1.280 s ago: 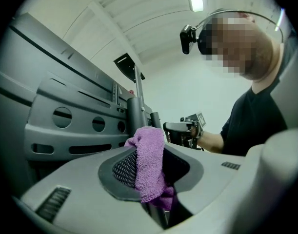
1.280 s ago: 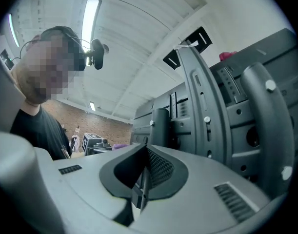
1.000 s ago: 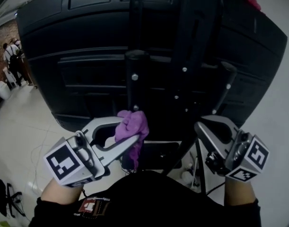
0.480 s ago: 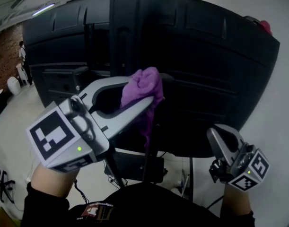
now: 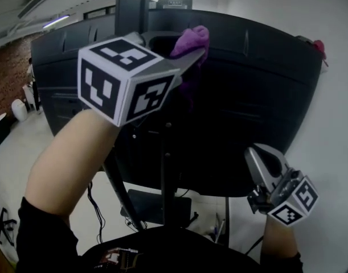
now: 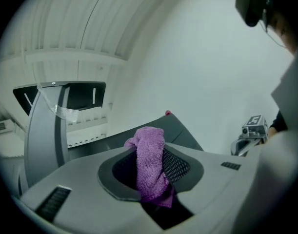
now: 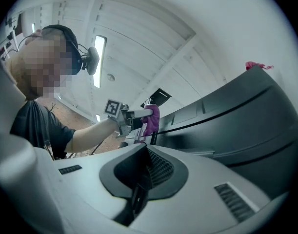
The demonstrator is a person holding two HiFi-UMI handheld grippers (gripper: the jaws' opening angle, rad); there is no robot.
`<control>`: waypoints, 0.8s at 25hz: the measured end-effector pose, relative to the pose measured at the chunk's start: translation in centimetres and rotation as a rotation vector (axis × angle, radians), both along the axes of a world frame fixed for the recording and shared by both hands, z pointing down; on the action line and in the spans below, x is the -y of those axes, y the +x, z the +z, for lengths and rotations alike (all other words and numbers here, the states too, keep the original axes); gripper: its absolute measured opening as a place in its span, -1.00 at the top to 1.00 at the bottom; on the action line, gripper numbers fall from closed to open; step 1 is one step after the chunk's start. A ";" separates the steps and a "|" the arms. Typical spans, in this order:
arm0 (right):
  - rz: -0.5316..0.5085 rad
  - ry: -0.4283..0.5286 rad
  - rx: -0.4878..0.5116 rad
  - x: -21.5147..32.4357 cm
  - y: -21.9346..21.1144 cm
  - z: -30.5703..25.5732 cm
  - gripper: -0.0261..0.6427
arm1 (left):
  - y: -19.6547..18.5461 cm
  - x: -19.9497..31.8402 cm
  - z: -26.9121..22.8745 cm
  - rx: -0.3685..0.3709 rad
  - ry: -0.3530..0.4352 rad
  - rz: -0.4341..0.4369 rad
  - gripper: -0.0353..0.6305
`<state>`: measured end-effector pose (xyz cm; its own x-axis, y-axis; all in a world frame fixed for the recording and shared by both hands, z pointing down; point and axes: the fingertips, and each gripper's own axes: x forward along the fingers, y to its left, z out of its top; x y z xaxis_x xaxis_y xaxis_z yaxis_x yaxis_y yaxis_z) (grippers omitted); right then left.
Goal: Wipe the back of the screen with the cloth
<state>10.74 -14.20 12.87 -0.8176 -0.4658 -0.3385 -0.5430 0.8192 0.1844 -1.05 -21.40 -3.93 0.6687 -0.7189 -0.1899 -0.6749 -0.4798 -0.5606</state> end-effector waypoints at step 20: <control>0.159 0.094 0.006 4.0 6.1 -4.6 0.89 | 4.3 11.3 -5.6 0.138 -0.021 -0.326 0.57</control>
<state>16.81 -18.20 8.26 -0.7338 -0.5554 -0.3913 -0.6659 0.7021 0.2521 3.27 -32.67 -9.55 0.4216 -0.9016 -0.0967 -0.7131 -0.2638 -0.6495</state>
